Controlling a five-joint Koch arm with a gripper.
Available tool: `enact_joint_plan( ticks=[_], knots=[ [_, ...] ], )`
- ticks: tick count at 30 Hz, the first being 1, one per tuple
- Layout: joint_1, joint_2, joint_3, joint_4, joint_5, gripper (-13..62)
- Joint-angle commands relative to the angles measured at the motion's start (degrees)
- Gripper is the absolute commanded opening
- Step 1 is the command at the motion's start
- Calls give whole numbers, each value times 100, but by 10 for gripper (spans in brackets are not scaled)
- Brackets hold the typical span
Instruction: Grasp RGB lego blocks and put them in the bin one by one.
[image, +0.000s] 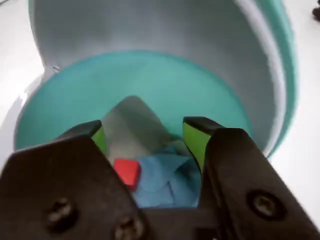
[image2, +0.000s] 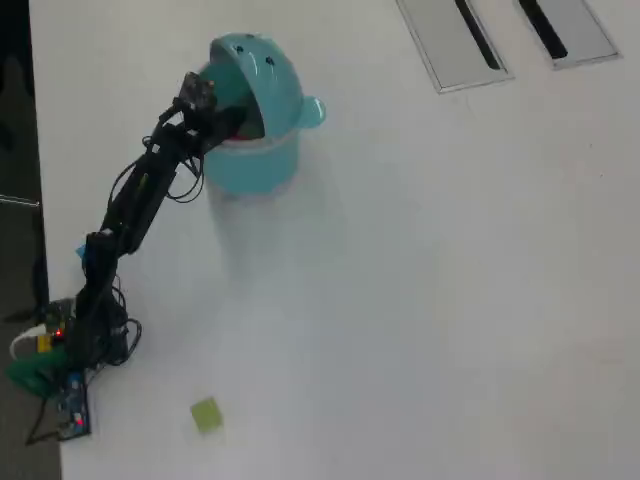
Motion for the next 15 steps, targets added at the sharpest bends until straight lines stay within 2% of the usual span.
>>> enact_joint_plan(
  ticks=[1,15],
  knots=[
    [62,589,-413,79,-62,294],
    [193,2294,1310,255,-44,294]
  ],
)
